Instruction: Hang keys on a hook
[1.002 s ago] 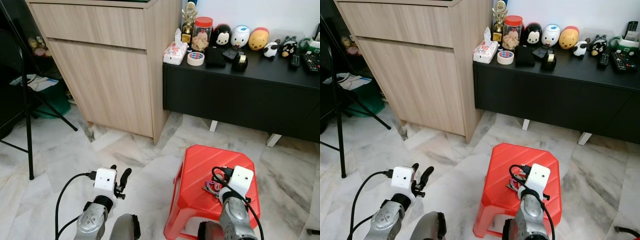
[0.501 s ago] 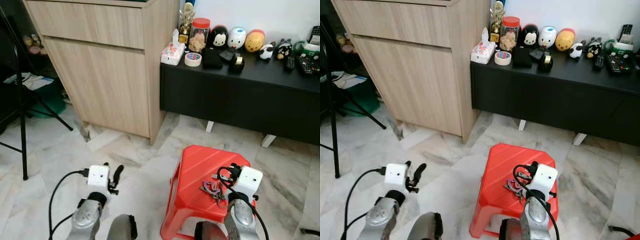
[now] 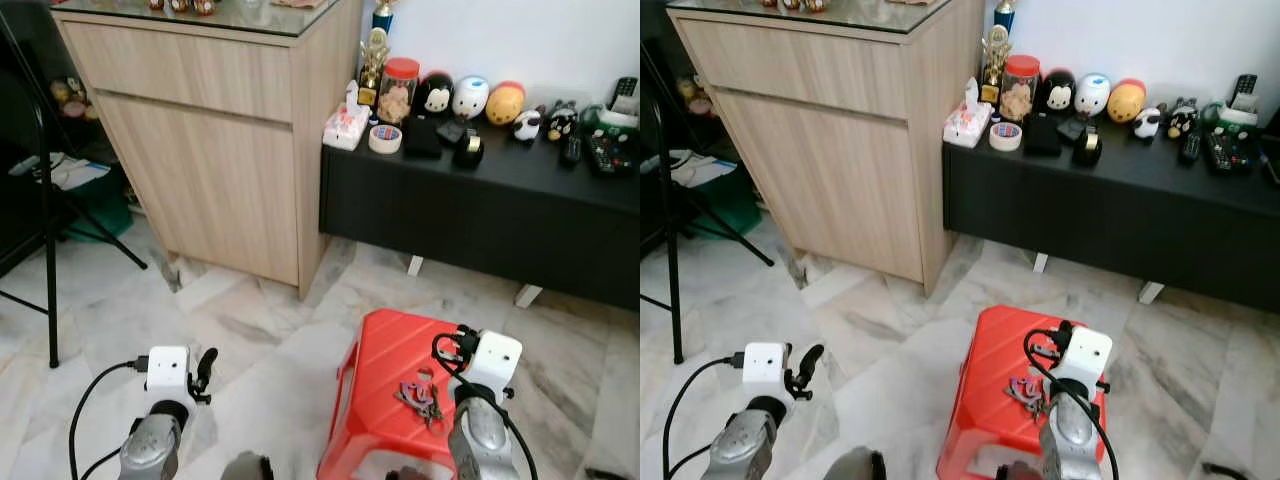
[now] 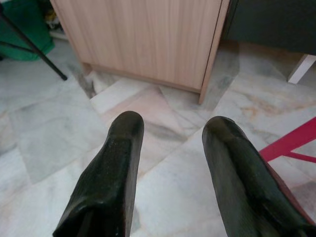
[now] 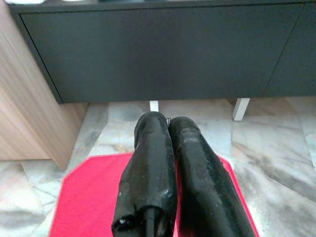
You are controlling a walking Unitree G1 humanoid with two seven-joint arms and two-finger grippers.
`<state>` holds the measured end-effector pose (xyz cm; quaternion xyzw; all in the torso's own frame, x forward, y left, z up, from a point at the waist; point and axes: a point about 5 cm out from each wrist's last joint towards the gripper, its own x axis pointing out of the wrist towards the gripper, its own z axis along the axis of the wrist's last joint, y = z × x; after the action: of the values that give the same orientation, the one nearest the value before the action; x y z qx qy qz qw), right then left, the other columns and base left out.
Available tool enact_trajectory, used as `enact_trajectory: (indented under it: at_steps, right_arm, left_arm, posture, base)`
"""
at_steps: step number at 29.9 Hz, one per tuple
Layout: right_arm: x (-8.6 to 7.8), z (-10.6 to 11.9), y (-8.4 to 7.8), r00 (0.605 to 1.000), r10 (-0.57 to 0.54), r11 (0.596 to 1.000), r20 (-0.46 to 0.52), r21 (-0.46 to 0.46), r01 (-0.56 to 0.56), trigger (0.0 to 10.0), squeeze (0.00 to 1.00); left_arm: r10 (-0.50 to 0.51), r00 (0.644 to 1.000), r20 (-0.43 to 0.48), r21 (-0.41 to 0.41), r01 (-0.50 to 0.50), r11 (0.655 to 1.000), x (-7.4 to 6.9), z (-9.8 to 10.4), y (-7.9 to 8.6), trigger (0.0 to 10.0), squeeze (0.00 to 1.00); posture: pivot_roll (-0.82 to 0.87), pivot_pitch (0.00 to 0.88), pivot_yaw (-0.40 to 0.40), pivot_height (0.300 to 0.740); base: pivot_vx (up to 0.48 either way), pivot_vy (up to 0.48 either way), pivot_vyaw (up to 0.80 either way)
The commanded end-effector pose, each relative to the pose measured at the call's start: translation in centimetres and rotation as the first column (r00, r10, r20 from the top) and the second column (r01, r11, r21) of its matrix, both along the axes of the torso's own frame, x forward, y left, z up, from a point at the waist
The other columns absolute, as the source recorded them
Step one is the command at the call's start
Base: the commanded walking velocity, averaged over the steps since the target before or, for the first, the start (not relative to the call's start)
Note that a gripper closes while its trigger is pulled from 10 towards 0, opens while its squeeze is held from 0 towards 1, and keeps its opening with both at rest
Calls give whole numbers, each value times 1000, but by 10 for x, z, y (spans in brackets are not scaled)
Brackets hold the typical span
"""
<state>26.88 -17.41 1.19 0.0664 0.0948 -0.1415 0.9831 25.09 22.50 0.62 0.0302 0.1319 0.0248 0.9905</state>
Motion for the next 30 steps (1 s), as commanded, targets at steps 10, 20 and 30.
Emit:
enact_trajectory:
  at_steps: [10, 20, 30]
  right_arm:
    - [-1, -3, 0, 1000, 26, 1000, -16, 5, -26, 10000, 0]
    - [0, -3, 2, 999, 38, 999, -19, 12, -38, 10000, 0]
    - [0, -4, 0, 999, 45, 999, -16, 20, -44, 10000, 0]
  left_arm:
    - [97, 978, -185, 39, -92, 995, -29, -33, 23, 10000, 0]
    - [178, 892, -415, 56, -170, 984, -76, -70, 24, 10000, 0]
    - [195, 833, -518, 55, -195, 979, -102, -86, 22, 10000, 0]
  posture:
    - [57, 0, -66, 740]
    - [48, 0, -64, 740]
    - [54, 0, -71, 740]
  base:
    - [0, 0, 0]
    - [0, 0, 0]
    - [0, 0, 0]
